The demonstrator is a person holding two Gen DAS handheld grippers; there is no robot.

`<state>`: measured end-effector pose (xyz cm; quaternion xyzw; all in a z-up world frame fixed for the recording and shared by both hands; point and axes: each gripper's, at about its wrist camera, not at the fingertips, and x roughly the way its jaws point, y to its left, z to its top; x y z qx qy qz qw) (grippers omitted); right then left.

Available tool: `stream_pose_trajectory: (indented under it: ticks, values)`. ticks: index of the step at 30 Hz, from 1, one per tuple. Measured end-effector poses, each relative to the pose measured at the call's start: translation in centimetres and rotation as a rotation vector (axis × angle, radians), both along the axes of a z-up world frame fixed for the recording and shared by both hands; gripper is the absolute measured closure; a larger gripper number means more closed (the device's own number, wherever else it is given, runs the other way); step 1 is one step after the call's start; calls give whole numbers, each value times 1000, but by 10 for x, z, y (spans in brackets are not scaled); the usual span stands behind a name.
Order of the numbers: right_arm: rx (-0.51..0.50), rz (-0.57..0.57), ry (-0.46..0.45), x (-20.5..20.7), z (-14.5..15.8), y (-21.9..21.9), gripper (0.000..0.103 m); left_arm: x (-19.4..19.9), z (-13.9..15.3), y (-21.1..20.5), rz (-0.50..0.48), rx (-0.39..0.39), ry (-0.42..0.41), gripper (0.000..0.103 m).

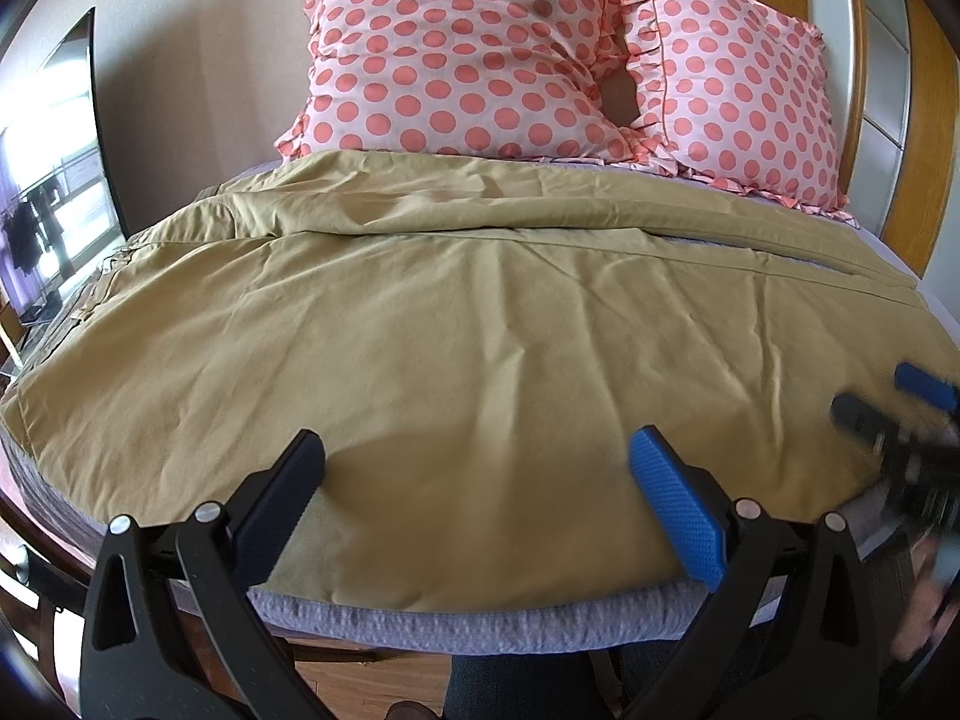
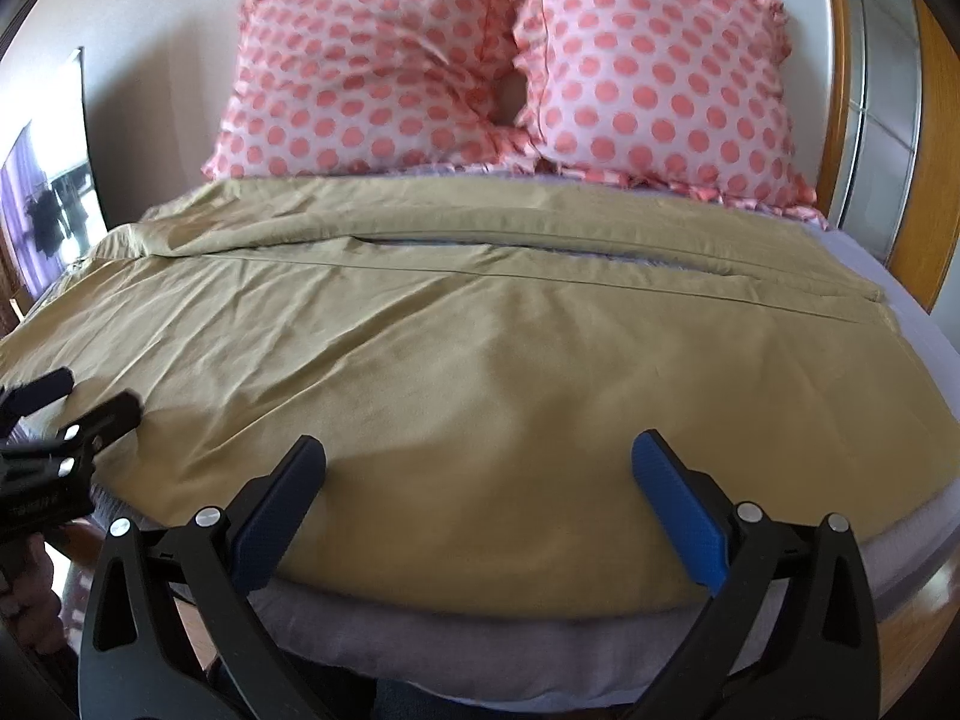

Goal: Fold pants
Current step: 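Reach the right gripper to the khaki pants leg hem and grasp it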

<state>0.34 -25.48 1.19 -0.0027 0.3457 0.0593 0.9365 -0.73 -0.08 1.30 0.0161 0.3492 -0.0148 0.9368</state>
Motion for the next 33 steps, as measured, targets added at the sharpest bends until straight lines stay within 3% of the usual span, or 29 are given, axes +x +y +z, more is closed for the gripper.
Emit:
stream_pose_trajectory:
  ticks: [4, 7, 8, 11, 15, 18, 21, 24, 25, 26, 28, 31, 33]
  values:
    - [14, -153, -43, 35, 47, -55, 1, 5, -3, 9, 11, 20, -9, 2]
    - [81, -323, 44, 108, 75, -120, 1, 8, 7, 12, 12, 24, -52, 2]
    - [96, -361, 75, 129, 76, -133, 1, 10, 11, 13, 3, 19, -66, 2]
    - [113, -516, 206, 209, 67, -180, 22, 16, 17, 15, -25, -6, -85, 2]
    - [181, -708, 354, 289, 36, -225, 31, 25, 22, 15, -50, -31, -97, 2]
    - [169, -800, 378, 320, 22, -236, 31, 31, 23, 16, -60, -27, -110, 2]
    - [120, -840, 416, 338, 8, -237, 29, 35, 20, 14, -74, -27, -114, 2]
    - [82, -820, 367, 334, 1, -235, 33, 40, 14, 12, -84, -29, -97, 2]
    - [77, -805, 338, 329, -1, -236, 48, 41, 12, 12, -85, -32, -95, 2]
    - [73, -801, 312, 325, -2, -238, 56, 42, 11, 12, -83, -35, -91, 2]
    - [84, -812, 260, 312, -6, -247, 85, 42, 9, 14, -75, -47, -85, 2]
    - [197, -800, 218, 303, -8, -262, 96, 40, 9, 20, -50, -70, -77, 2]
    - [352, -781, 166, 287, -9, -278, 98, 34, 12, 26, -28, -76, -88, 2]
